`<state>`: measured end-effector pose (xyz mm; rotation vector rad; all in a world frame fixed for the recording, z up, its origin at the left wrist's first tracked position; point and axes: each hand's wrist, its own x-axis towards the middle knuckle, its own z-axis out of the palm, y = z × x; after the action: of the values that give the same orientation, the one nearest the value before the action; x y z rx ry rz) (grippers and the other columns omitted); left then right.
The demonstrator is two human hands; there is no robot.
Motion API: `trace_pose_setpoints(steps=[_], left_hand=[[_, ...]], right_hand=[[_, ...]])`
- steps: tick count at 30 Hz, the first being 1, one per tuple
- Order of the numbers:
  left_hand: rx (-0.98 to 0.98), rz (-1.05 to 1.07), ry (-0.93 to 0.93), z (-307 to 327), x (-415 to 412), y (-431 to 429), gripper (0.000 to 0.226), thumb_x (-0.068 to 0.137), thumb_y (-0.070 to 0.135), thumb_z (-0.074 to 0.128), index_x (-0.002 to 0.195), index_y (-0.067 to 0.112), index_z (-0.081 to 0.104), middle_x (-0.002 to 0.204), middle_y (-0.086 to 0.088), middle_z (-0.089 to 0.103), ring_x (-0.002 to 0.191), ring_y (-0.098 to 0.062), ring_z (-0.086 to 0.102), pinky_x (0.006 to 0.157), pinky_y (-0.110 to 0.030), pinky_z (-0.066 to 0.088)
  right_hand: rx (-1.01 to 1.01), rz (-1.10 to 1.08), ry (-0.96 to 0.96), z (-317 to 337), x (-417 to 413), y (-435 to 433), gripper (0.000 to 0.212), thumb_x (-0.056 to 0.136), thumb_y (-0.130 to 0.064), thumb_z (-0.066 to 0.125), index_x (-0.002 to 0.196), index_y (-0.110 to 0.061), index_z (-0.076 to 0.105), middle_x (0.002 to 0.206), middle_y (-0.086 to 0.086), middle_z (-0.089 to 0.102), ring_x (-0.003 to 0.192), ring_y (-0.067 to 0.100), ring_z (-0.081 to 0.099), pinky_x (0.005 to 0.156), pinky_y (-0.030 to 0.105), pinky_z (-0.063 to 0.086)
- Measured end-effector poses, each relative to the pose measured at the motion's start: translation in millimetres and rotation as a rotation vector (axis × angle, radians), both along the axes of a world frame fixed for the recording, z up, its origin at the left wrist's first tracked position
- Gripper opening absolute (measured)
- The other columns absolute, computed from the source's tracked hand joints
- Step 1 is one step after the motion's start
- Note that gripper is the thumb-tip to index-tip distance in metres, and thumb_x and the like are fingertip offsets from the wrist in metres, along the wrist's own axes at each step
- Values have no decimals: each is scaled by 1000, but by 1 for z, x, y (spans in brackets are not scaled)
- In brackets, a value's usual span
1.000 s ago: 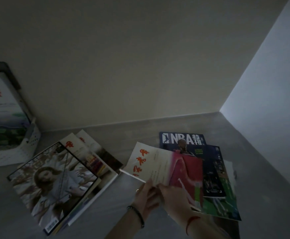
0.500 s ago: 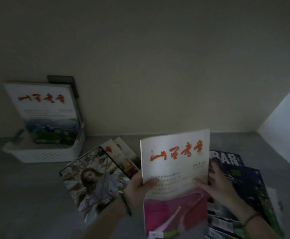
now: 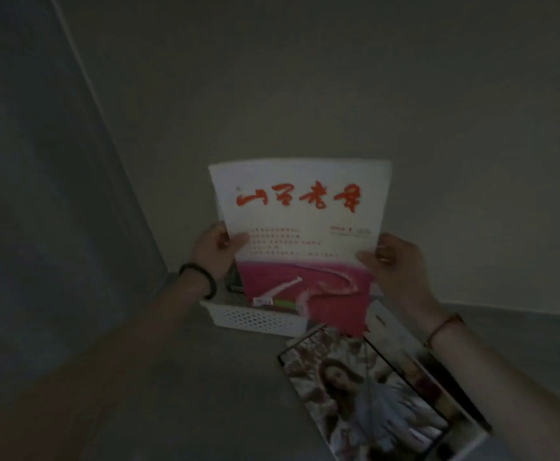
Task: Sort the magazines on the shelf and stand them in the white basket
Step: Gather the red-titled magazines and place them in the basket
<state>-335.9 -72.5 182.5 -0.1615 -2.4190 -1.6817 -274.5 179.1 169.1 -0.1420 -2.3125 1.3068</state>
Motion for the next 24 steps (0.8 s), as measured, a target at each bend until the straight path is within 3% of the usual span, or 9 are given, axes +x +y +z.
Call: trace_pose_setpoints(steps=[2, 4, 6, 9, 12, 14, 18, 21, 24], left_hand=[[26, 46, -29, 6, -27, -22, 10, 87, 13, 57, 95, 7, 57, 84, -9, 60, 87, -20, 56, 69, -28, 50], [39, 77, -45, 6, -52, -35, 16, 87, 14, 58, 100, 6, 59, 92, -8, 60, 90, -20, 55, 69, -29, 50], [17, 103, -57, -1, -74, -44, 26, 86, 16, 60, 107, 1, 61, 98, -7, 60, 90, -20, 56, 77, -31, 50], [10, 143, -110, -25, -104, -50, 28, 84, 17, 63, 106, 0, 64, 108, -15, 66, 99, -27, 60, 90, -42, 52], [17, 176, -173, -57, -123, -53, 27, 82, 19, 65, 102, 1, 66, 111, -21, 67, 103, -34, 61, 92, -48, 51], [-21, 190, -198, -77, -132, -55, 27, 82, 20, 65, 98, -1, 67, 107, -24, 68, 99, -37, 63, 90, -46, 52], [-69, 246, -197, -107, -141, -56, 28, 81, 20, 66, 94, -5, 68, 104, -25, 69, 97, -36, 63, 82, -34, 49], [-2, 301, -209, -114, -147, -54, 30, 78, 22, 70, 96, -2, 67, 107, -22, 68, 99, -32, 62, 80, -27, 42], [34, 322, -232, -115, -153, -54, 32, 73, 22, 74, 95, 1, 66, 105, -21, 68, 97, -31, 62, 81, -28, 45]], right_hand=[[-8, 5, 26, 5, -31, -27, 6, 78, 3, 63, 83, 4, 66, 71, 8, 60, 61, 15, 50, 44, 1, 35], [5, 11, -1, 3, -58, -46, 9, 83, 1, 57, 83, 1, 66, 72, 6, 58, 64, 18, 50, 44, 12, 34], [44, 2, -60, -8, -80, -57, 20, 87, -3, 53, 68, -8, 59, 65, 6, 55, 65, 20, 50, 46, 22, 29], [27, -60, -109, -28, -102, -64, 41, 87, -5, 54, 53, -24, 46, 52, -9, 46, 64, 17, 51, 48, 14, 35], [14, -104, -207, -52, -115, -69, 26, 87, -9, 57, 62, -18, 59, 62, 2, 60, 70, 18, 55, 63, 19, 35], [8, -136, -265, -66, -121, -74, 14, 86, -10, 58, 79, -6, 70, 78, 13, 69, 71, 19, 57, 63, 22, 37], [0, -190, -304, -96, -127, -80, 13, 83, -9, 62, 86, 0, 71, 90, 18, 73, 76, 23, 62, 64, 25, 42], [-84, -243, -253, -105, -133, -80, 16, 81, -10, 66, 91, 1, 71, 90, 16, 72, 73, 15, 54, 58, 9, 33], [-125, -272, -237, -109, -136, -79, 15, 79, -13, 67, 90, -1, 70, 84, 10, 69, 75, 17, 57, 64, 14, 37]])
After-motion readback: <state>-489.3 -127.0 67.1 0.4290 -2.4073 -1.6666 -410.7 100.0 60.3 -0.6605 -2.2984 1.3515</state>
